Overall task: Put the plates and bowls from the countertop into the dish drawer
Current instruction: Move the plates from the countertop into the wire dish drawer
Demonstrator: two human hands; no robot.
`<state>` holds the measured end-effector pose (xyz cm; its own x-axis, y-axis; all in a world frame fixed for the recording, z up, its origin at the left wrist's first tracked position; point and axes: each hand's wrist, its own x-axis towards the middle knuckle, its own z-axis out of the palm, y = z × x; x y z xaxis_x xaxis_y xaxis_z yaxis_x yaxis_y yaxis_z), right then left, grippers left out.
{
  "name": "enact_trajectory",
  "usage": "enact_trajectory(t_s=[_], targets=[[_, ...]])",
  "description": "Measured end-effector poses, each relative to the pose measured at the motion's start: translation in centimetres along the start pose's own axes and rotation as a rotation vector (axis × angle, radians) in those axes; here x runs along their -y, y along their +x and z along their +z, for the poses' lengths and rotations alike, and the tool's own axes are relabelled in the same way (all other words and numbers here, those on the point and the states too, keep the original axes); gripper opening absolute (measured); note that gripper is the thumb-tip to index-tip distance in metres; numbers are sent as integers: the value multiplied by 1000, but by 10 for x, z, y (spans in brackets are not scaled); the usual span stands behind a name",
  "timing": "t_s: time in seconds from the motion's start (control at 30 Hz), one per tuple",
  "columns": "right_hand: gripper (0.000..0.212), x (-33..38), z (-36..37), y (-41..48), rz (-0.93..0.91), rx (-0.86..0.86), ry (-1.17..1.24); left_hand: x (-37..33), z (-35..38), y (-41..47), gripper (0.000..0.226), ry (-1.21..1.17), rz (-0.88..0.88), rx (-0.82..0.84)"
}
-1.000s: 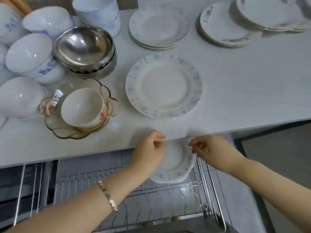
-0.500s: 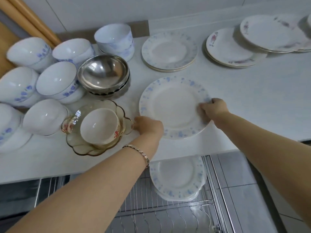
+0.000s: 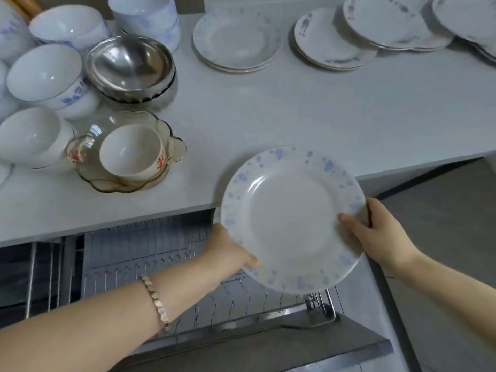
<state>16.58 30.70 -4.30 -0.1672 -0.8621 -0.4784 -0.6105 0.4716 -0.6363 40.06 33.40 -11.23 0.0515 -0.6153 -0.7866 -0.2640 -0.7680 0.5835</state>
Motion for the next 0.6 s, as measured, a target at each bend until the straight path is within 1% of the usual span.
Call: enact_trajectory(t_s=[0.07, 0.13, 0.23, 0.3, 0.33, 0.4, 0.5, 0.6], targets=[[19, -22, 7, -26, 104, 91, -33, 32, 8, -14, 80, 110, -56, 57], [19, -44, 23, -42, 204, 169, -50, 63, 12, -17, 81, 187, -139, 93], [17, -75, 57, -42, 348, 221, -101, 95, 14, -11, 72, 221, -246, 115], [21, -91, 85, -28, 448, 233, -87, 106, 12, 4, 58, 209, -311, 107], [27, -97, 100, -17, 491, 235, -75, 110, 11, 16, 53, 211, -335, 83], [37, -108, 129, 9, 543, 222, -72, 113, 10, 44, 52, 242, -341, 17], [50, -117, 165, 51, 575, 141, -17, 108, 10, 87, 47, 290, -320, -115], [55, -114, 185, 84, 606, 66, 78, 96, 8, 124, 37, 262, -326, -222]])
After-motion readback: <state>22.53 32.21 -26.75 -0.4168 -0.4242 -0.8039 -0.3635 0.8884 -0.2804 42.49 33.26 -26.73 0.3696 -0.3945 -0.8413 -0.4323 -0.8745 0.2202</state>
